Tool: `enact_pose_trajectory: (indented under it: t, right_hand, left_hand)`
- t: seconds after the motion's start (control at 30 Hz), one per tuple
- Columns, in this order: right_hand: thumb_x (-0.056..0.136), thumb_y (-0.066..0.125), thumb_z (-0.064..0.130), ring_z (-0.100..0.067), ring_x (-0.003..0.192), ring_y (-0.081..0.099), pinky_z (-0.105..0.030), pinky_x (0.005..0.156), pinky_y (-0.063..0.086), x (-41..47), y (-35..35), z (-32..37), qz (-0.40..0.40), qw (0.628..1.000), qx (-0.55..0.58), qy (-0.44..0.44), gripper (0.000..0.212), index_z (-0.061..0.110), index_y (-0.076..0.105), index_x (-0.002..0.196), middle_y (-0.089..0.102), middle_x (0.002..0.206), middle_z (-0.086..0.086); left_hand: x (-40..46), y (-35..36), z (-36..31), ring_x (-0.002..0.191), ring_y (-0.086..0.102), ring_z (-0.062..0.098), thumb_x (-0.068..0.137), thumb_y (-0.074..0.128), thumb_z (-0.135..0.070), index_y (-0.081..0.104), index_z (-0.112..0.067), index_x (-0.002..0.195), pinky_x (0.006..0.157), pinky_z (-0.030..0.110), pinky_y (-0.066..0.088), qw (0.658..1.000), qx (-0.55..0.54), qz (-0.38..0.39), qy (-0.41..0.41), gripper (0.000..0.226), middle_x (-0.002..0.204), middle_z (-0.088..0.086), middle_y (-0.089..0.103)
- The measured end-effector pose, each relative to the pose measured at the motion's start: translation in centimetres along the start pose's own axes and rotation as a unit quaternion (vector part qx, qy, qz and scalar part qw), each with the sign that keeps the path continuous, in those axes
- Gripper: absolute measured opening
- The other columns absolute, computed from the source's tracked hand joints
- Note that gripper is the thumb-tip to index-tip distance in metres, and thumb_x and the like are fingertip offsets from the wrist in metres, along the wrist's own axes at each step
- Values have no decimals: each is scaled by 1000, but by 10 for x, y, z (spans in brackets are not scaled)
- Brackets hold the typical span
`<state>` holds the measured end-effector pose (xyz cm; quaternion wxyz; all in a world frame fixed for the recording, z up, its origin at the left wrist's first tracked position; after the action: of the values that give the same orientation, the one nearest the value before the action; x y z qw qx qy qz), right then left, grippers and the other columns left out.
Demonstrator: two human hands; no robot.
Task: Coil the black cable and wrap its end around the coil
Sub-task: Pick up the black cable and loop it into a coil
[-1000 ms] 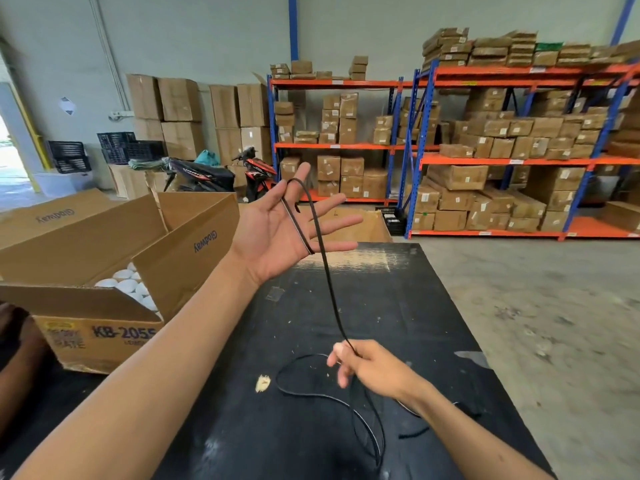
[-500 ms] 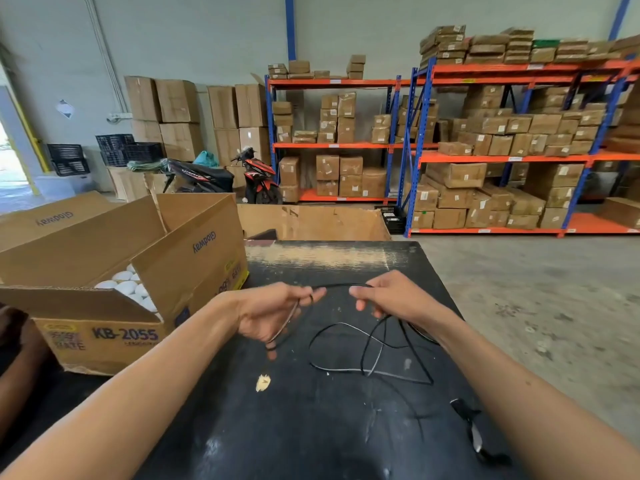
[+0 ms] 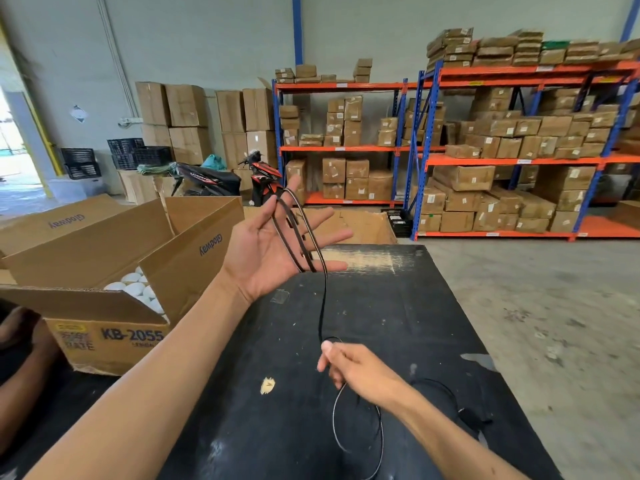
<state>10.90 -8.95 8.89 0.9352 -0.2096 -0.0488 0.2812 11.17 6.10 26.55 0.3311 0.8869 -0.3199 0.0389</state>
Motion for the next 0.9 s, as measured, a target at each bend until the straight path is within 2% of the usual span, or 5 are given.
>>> enact_pose_trajectory:
  t: [0.2,0.37,0.57,0.67,0.9]
  right_hand:
    - [96,64,38,-10,61,54,-29,67,43,28,-66,18,-160,987,6,9,41,-2,74,93,70,69,-14]
    - [76,83,44,-16,68,50,-31,78,45,23,-106,57,-92,995,18,19,39,6,75,78,56,64,0]
    - [102,57,33,-14,51,50,-29,63,53,-1,-67,67,-22,996,84,-16,31,11,79,101,57,63,3]
    - [104,51,38,-14,53,54,-34,64,52,-5,-33,40,25,992,124,-7,36,10,74,103,59,69,2]
    - [101,51,38,-6,73,52,-33,75,50,-3,-1,-25,-2,1000,-22,16,26,29,76,98,61,74,12]
  left_hand:
    - [-24,17,48,144,5,57,103,18,-50,25,-51,150,108,75,6,957,57,84,-270,47,166,5,7]
    - [-41,-37,84,119,50,17,99,40,-51,47,-48,141,99,37,40,856,230,-50,-461,42,129,-13,52]
    - [-20,-61,50,143,36,20,104,33,-39,54,-36,139,116,43,26,919,219,-268,-190,40,156,-10,36]
    - [-9,-54,31,108,51,34,98,38,-46,62,-41,130,95,56,36,954,125,-263,-77,40,115,1,53]
    - [9,-2,2,128,42,61,102,33,-45,53,-44,138,100,79,30,992,-10,-127,-4,42,157,24,29]
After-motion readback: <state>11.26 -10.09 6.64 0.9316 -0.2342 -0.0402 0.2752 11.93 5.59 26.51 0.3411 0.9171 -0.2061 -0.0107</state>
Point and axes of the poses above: each hand's wrist, its own x-axis towards the middle knuckle, its own y-axis out of the palm, z = x × y, the point moved 4 cm from there along x, towards the middle knuckle
